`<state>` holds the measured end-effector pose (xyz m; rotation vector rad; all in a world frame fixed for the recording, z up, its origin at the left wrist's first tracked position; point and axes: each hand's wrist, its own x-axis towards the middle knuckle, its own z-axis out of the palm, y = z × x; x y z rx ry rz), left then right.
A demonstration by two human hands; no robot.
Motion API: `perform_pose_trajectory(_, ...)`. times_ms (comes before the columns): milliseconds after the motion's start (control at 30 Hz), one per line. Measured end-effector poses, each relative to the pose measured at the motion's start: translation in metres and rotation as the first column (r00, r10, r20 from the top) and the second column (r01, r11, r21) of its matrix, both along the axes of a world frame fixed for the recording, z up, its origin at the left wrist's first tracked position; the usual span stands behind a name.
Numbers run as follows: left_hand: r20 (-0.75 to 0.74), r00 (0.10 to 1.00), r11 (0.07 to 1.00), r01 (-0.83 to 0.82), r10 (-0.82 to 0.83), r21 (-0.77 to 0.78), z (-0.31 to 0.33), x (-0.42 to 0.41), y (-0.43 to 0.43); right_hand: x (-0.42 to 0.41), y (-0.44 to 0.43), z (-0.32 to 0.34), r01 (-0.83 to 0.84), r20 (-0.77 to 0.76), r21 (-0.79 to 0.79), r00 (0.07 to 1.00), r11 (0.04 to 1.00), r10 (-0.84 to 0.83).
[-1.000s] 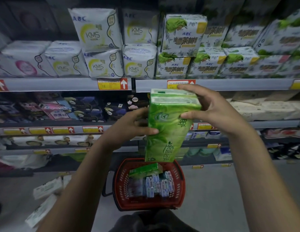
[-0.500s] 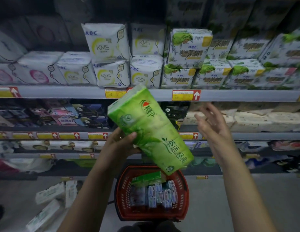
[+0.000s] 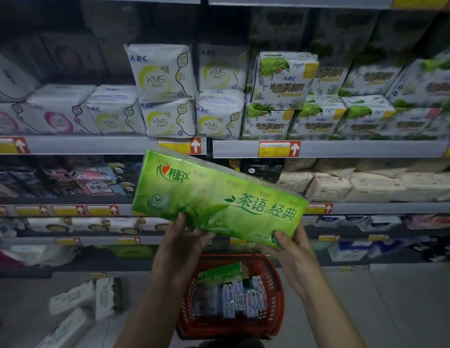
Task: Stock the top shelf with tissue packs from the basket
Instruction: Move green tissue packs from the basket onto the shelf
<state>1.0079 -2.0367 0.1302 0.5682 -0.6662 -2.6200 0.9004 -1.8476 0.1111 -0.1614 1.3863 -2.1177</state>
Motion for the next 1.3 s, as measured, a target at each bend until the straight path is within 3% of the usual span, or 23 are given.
perform_pose_trajectory(133, -0.002, 1.000, 1.000, 0.009, -0.010, -0.017, -0.006, 0.001, -0.004, -0.002, -0.001, 0.004, 0.037, 0.028, -0.042, 0.999, 0.998, -0.036)
perform_pose_trajectory(267, 0.060, 0.995, 0.986, 0.090, -0.083, -0.140, -0.001, 0.010, -0.017, -0.009, 0.000, 0.009, 0.054, 0.052, -0.030, 0.997, 0.998, -0.052)
perform_pose_trajectory(433, 0.079, 0.995, 0.952, 0.085, -0.064, -0.294, 0.003, 0.035, -0.049, -0.015, 0.009, 0.023, 0.028, -0.052, -0.038, 0.998, 0.999, -0.030)
perform_pose_trajectory(633, 0.221, 0.970, 0.809, 0.208, -0.100, -0.550, 0.004, 0.043, -0.070, -0.027, 0.018, 0.042, -0.023, -0.161, 0.066, 0.986, 0.998, 0.033)
perform_pose_trajectory(1300, 0.079, 0.986, 0.741, 0.165, -0.150, -0.652, 0.029, 0.033, -0.071, -0.018, 0.020, 0.063, 0.104, -0.201, 0.066, 0.976, 0.992, -0.089)
